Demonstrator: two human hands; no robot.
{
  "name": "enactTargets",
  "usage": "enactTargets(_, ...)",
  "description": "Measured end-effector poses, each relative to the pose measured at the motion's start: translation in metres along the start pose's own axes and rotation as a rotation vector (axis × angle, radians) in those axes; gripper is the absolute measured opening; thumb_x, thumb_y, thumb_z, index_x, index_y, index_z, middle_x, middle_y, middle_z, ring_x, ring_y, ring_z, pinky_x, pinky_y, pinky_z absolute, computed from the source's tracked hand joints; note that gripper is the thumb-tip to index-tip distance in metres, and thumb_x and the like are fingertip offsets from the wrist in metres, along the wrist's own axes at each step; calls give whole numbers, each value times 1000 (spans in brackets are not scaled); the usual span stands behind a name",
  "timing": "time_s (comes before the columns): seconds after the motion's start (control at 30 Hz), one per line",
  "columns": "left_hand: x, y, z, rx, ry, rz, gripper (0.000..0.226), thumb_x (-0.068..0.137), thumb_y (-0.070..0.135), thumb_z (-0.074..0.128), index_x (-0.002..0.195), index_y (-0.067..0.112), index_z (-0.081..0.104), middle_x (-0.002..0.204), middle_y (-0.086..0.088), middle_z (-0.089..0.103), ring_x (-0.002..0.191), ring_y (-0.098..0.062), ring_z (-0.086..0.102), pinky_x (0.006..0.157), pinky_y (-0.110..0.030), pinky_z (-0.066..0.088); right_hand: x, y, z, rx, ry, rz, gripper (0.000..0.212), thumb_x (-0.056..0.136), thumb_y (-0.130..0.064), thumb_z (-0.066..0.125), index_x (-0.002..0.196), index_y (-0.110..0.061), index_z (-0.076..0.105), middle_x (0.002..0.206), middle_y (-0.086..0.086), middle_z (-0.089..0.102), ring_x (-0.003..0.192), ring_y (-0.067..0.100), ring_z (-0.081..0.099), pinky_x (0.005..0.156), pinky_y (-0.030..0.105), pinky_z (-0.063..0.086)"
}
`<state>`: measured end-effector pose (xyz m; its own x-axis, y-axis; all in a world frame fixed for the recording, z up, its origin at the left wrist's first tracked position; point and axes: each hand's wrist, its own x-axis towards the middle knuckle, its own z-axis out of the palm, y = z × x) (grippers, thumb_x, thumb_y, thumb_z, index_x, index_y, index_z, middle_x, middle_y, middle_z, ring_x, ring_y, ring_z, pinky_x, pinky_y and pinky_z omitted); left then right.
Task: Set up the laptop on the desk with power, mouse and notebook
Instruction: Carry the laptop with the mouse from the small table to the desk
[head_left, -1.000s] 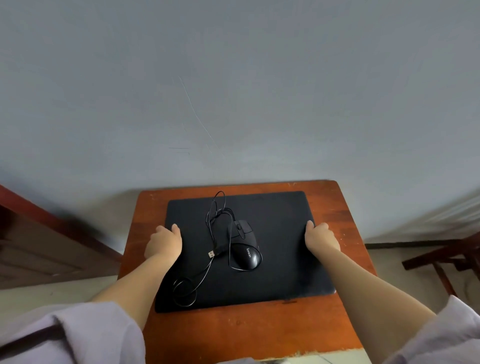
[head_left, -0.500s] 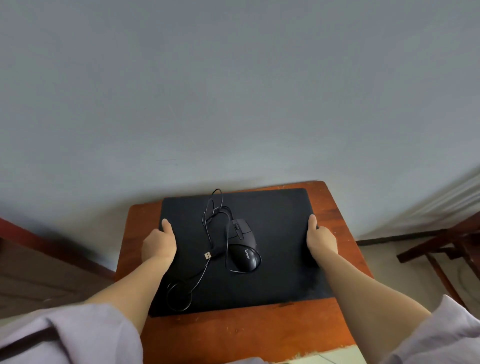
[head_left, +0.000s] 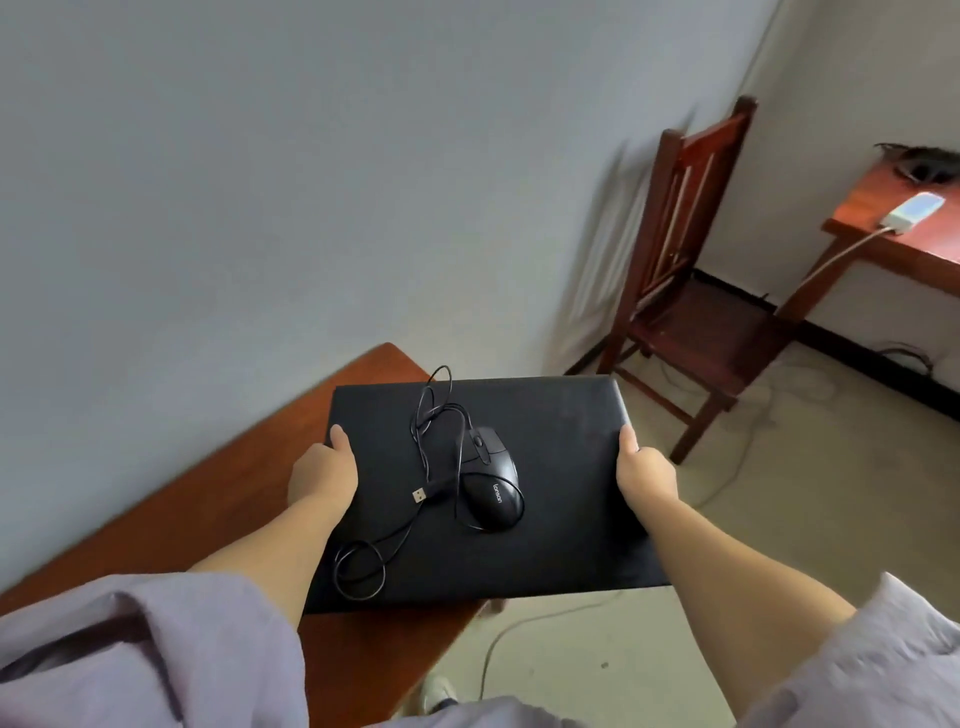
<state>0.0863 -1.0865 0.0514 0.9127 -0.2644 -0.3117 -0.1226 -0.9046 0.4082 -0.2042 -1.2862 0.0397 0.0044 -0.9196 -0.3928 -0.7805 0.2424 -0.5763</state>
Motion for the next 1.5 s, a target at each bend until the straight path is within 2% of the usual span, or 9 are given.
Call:
enactTargets(0.1,-36,60,43,34,-73,115,70,96,52,15,113,-1,57,113,-22,62,102,-39,59,78,-41,46,12,64,-55,48,86,92,66,95,-52,22,102,1,61,91,12,56,74,24,44,72,30,33)
enactTargets(0.23,-102,133,107,76,-169,244,70,95,52,16,117,-1,56,118,-23,61,106,-40,58,84,-44,47,26,154,-129,96,176,205,66,95,-51,23,103,2,61,111,20,62,90,29,51,75,31,33)
enactTargets(0.4,-190,208,192,117,-284,363,69,96,50,18,118,-5,55,121,-26,59,108,-41,56,89,-45,45,38,257,-209,128,283,352,69,94,-52,20,104,2,62,114,23,62,102,35,55,76,34,34)
enactTargets(0.63,-279,295,281,227,-381,519,68,97,49,20,115,-5,56,120,-25,59,109,-41,55,89,-44,44,52,353,-282,178,370,584,71,95,-53,20,114,4,58,123,26,57,114,40,52,93,40,39)
enactTargets(0.87,-313,400,363,310,-465,677,65,97,46,21,117,-6,55,123,-25,58,114,-40,54,94,-42,41,111,399,-325,214,382,750,72,97,-51,18,118,8,55,127,28,54,118,41,49,97,41,37)
enactTargets(1.07,-331,526,431,319,-534,793,67,96,49,23,118,-6,54,125,-26,57,116,-40,53,95,-42,41,191,412,-383,253,474,857,71,97,-50,18,117,6,57,124,27,56,116,40,50,96,43,38)
enactTargets(1.33,-368,687,496,333,-563,896,69,95,51,22,122,-5,52,128,-26,55,117,-41,52,97,-44,40,299,421,-478,315,573,905,70,96,-51,20,116,5,57,123,26,57,113,40,53,94,42,40)
enactTargets(1.5,-396,778,552,348,-578,927,68,96,49,21,121,-6,53,126,-25,56,117,-40,52,96,-41,41,384,446,-540,331,564,904,69,96,-51,19,117,4,57,123,25,57,112,40,54,93,42,41)
